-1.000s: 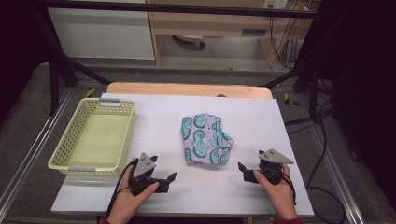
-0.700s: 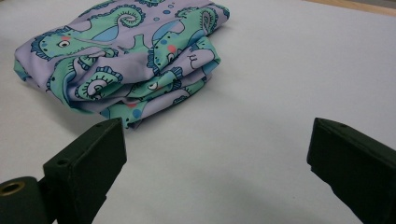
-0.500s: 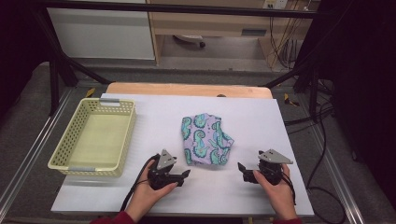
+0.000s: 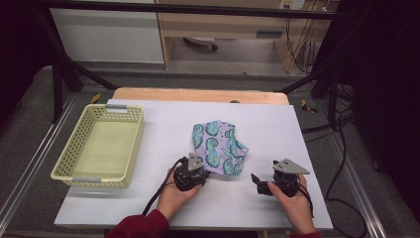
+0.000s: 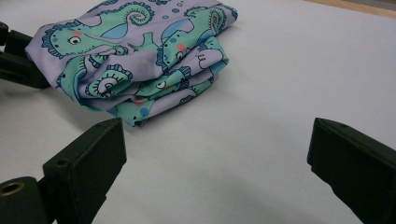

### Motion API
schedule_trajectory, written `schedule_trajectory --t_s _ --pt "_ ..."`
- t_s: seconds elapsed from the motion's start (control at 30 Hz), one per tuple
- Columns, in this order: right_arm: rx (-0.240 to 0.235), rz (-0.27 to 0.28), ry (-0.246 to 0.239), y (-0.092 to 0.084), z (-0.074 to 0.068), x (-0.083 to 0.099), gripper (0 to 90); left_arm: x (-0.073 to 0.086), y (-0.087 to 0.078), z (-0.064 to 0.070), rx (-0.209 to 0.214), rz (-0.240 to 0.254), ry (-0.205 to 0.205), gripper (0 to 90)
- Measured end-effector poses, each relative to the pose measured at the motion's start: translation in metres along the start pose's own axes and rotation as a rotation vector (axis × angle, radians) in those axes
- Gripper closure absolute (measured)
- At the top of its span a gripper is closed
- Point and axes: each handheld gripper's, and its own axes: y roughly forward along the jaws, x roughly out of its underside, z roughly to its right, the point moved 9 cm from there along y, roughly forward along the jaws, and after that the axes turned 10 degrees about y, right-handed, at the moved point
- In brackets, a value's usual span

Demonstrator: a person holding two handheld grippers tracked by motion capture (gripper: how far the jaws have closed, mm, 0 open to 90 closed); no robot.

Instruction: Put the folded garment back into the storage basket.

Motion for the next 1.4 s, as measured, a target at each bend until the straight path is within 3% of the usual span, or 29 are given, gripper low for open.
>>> schedule_trajectory --t_s 0.23,0.47,0.63,0.77,0.97,1.2,1.3,1.33,1.37,1.4 --pt "-0.003 -0.002 -0.008 0.0 -0.002 0.0 5.0 0.0 -0.001 -0.003 0.038 0.01 0.009 85.2" --pt "-0.014 -0.001 -0.023 -0.001 -0.008 0.0 5.0 0.005 -0.009 -0.005 0.067 -0.011 0.025 87.1" --pt "-0.035 -0.009 -0.043 -0.002 -0.022 0.001 5.0 0.013 -0.02 -0.004 0.09 -0.025 0.037 87.2" --pt "-0.063 -0.023 -0.058 0.0 -0.037 0.002 5.3 0.023 -0.033 -0.001 0.105 -0.037 0.046 87.1" --pt "-0.118 -0.071 -0.033 0.003 -0.061 0.007 5.7 0.043 -0.057 0.002 0.134 -0.056 0.04 87.1" --pt "-0.2 -0.102 -0.043 0.006 -0.102 0.012 6.0 0.069 -0.089 0.011 0.147 -0.067 0.018 86.6" --pt "-0.238 -0.113 -0.071 0.007 -0.124 0.015 7.1 0.078 -0.101 0.013 0.133 -0.063 -0.03 76.7" --pt "-0.238 -0.113 -0.071 0.007 -0.124 0.015 7.1 0.078 -0.101 0.013 0.133 -0.063 -0.03 70.6" --pt "-0.262 -0.125 -0.095 0.006 -0.139 0.018 8.2 0.08 -0.105 0.013 0.124 -0.054 -0.045 65.3" --pt "-0.273 -0.128 -0.101 0.006 -0.145 0.019 9.3 0.081 -0.109 0.013 0.121 -0.044 -0.056 61.5"
